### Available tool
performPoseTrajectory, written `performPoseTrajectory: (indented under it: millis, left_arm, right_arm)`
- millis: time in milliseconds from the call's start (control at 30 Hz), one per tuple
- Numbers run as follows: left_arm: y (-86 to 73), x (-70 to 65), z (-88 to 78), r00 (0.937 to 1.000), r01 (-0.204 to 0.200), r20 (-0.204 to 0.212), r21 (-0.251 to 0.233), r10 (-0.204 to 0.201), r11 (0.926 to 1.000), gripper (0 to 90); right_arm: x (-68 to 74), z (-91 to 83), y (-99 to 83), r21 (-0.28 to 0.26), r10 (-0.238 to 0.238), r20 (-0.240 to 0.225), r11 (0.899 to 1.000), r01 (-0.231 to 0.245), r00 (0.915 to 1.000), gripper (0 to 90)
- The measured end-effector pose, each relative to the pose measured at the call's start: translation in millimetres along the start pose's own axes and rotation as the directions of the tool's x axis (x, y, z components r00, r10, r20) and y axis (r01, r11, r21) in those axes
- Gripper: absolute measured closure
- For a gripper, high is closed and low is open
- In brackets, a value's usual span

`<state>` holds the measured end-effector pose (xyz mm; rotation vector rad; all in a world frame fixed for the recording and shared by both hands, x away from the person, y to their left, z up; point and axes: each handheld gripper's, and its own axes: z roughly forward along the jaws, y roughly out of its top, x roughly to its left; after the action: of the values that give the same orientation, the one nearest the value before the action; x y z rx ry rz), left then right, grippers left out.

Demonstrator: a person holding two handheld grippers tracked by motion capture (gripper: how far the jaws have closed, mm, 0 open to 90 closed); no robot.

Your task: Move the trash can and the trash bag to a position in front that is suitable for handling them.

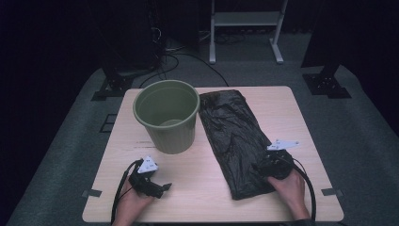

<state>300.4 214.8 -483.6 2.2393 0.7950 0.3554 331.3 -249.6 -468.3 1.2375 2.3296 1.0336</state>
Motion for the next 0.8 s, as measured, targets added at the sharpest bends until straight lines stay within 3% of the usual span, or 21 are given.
performPoseTrajectory:
  millis: [200, 300, 633, 800]
  left_arm:
    - [-0.1, -0.4, 0.0, 1.0000, -0.001, 0.001, -0.001, 0.001, 1.0000, 0.0]
    - [-0.1, -0.6, 0.1, 1.0000, 0.000, 0.002, -0.001, 0.000, 1.0000, 0.0]
    - [-0.1, -1.1, -0.1, 1.0000, -0.002, 0.004, 0.001, 0.002, 1.0000, 0.0]
    - [-0.1, -1.3, -0.1, 1.0000, -0.003, 0.005, 0.001, 0.003, 1.0000, 0.0]
  right_arm:
    - [4.2, 11.6, -0.2, 0.049, -0.020, -0.001, 0.999, 0.020, 0.9998, 23.7]
    - [5.8, 11.5, -0.1, 0.048, -0.038, 0.023, 0.998, 0.036, 0.9990, 34.4]
    - [7.1, 6.2, -3.4, 0.031, -0.067, -0.009, 0.997, 0.068, 0.9977, 87.1]
    - [7.5, 6.0, -3.8, 0.030, -0.066, -0.020, 0.997, 0.067, 0.9976, 89.9]
